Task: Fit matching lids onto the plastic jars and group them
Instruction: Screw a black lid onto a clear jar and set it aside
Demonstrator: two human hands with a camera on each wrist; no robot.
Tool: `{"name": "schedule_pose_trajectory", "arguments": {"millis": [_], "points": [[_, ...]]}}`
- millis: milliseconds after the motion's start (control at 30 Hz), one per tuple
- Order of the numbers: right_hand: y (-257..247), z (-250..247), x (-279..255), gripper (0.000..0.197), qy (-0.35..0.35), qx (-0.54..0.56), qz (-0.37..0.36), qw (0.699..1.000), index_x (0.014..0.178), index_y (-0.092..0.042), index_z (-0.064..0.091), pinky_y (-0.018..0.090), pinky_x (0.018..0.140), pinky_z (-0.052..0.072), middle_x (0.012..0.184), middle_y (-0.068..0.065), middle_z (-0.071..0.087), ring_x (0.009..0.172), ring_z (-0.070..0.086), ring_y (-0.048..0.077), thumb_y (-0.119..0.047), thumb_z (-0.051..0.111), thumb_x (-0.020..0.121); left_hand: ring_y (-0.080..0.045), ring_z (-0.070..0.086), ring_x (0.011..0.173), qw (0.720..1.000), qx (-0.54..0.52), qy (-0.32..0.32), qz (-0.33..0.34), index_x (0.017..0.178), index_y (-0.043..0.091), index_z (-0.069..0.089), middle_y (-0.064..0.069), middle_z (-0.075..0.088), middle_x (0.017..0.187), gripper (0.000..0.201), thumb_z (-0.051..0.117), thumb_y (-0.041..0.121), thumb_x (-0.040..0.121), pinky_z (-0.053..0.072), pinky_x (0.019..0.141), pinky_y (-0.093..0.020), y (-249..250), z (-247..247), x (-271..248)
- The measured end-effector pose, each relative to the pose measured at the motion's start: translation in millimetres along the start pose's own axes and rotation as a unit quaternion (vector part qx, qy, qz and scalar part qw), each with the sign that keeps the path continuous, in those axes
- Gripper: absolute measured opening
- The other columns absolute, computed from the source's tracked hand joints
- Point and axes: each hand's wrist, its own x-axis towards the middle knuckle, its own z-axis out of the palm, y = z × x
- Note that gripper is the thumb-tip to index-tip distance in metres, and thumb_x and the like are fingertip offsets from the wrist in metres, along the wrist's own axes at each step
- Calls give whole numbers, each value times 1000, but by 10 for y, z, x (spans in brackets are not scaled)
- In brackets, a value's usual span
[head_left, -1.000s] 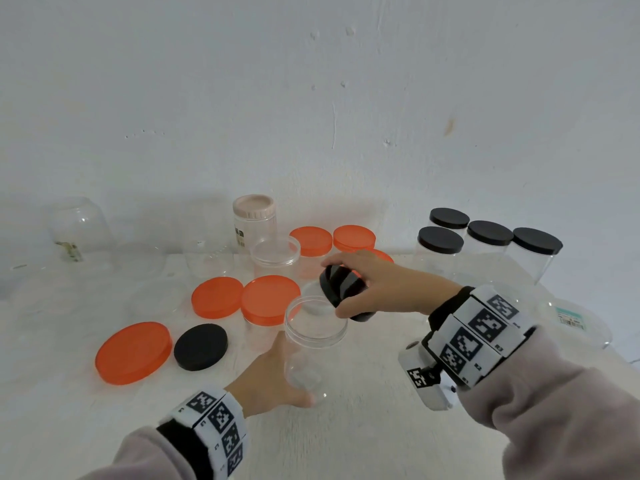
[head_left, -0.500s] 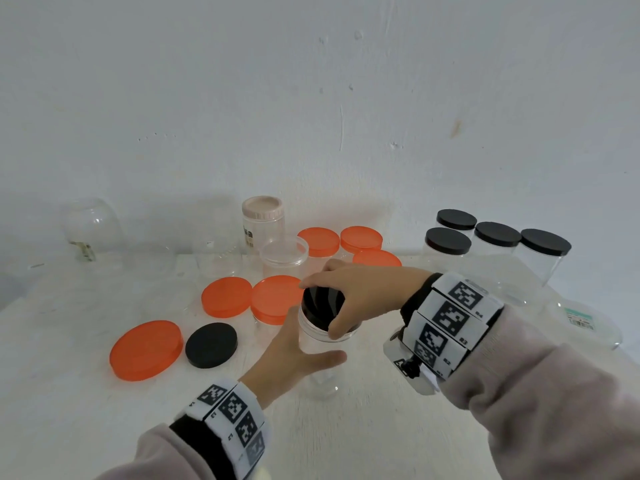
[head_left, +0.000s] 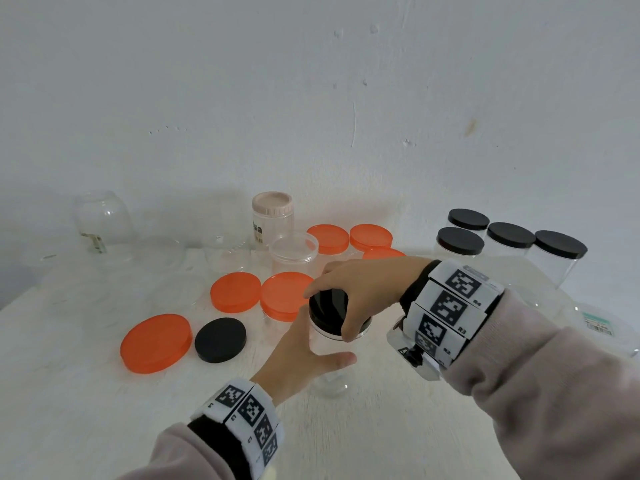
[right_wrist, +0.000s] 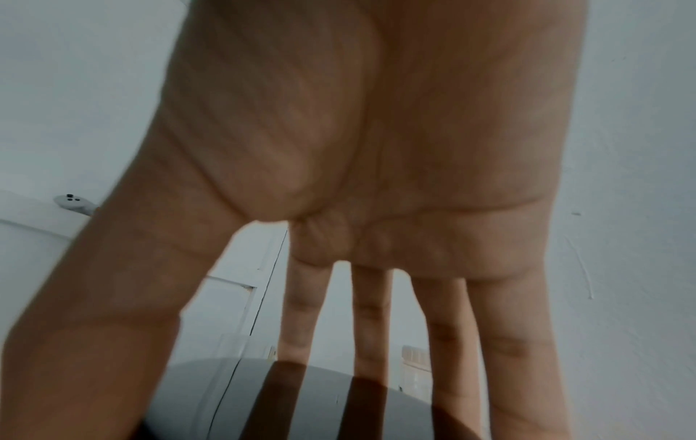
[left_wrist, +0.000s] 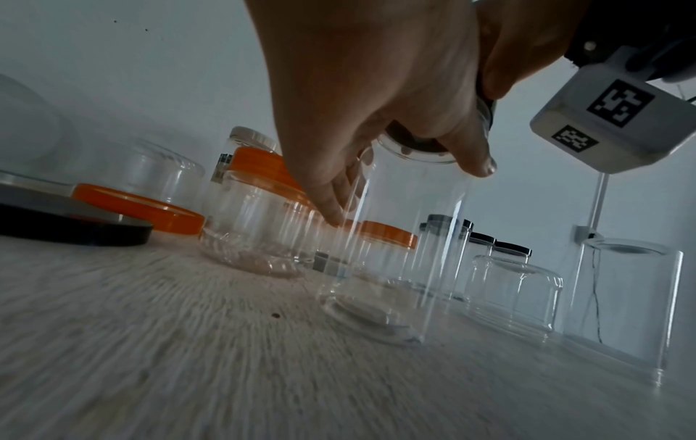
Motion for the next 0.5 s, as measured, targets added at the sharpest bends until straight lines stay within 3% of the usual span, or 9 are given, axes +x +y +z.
{"name": "schedule_pose_trajectory", "arguments": {"millis": [167,267,367,500], "points": [[11,-19,25,79,-4,-10,-8,1000,140,-40,38,39,94,48,125,-10,40,117,43,17,-30,79,73,24,31,115,1000,2,-1,0,119,68,15,43,34,126,89,81,56,61,26,97,-13,-12,0,4],[11,-5,33,79,0,-22,-3,1000,140,-41,38,39,94,48,123,-10,40,116,44,16,-35,78,72,17,34,121,1000,-3,4,1,122,65,18,37,37,131,89,81,55,61,26,99,-15,-7,7,0],[14,0,57,79,9,-37,-3,999,140,-39,40,39,92,48,115,-11,40,112,45,15,-40,77,71,17,34,122,1000,0,11,4,122,65,20,35,40,132,86,82,52,63,29,94,-12,2,6,-14],[52,49,100,70,46,-32,-1,998,130,-36,49,29,77,49,107,-13,47,104,50,14,-55,74,67,22,37,116,1000,6,24,3,119,66,24,35,45,128,83,83,50,63,33,88,-8,6,3,-27]]}}
